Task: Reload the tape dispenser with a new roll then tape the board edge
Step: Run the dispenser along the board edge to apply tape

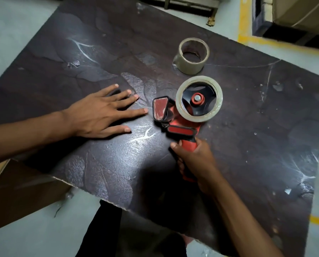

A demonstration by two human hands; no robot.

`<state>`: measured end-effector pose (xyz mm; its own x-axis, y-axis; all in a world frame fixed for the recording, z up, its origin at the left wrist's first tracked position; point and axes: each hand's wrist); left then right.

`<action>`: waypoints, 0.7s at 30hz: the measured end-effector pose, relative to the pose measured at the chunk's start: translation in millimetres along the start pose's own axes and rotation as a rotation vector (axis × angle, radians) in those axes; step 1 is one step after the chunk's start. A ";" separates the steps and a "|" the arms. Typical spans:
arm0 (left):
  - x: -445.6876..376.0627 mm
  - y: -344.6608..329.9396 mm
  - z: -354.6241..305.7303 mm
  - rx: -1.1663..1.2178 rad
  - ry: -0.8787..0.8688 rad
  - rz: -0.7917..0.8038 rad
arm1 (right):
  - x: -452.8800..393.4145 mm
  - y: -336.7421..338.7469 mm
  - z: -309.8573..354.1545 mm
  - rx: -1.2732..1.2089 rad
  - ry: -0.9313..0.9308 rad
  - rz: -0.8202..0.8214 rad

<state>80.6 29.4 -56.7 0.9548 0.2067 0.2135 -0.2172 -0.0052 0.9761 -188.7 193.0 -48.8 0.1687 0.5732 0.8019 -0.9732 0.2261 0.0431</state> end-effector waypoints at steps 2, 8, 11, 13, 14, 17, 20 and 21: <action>0.9 1.4 -5.1 -0.005 0.016 -0.010 | -1.1 -1.2 -0.5 0.036 -0.009 -0.019; -7.9 10.8 -16.1 0.039 0.037 -0.067 | 1.2 4.7 -3.5 0.023 0.035 0.110; -8.3 4.2 -18.6 0.208 -0.028 -0.064 | -0.7 7.6 -6.4 0.047 0.045 0.155; -6.9 -0.5 -16.3 0.298 -0.036 -0.049 | 0.7 7.6 -8.3 0.081 0.083 0.139; -6.3 -0.9 -14.6 0.323 -0.040 -0.035 | 1.9 6.8 -8.8 0.105 0.099 0.126; -4.1 -0.6 -13.7 0.345 -0.058 -0.005 | 1.8 6.7 -6.6 0.170 0.133 0.069; -5.8 4.9 -12.7 0.356 -0.061 -0.003 | 13.8 22.2 -12.2 0.325 0.171 0.013; -6.0 6.4 -12.9 0.358 -0.056 -0.002 | 22.3 30.5 -20.1 0.356 0.166 -0.002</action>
<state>70.9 40.8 -52.3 0.9669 0.1528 0.2042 -0.1405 -0.3492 0.9265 -211.5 228.5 -41.5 0.1652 0.6993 0.6955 -0.9613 -0.0434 0.2720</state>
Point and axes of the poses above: each hand's wrist, its own x-axis away from the middle knuckle, its own y-axis out of the back of the hand, z = x × y, and after that the axes turned 14 degrees about -y, right-handed
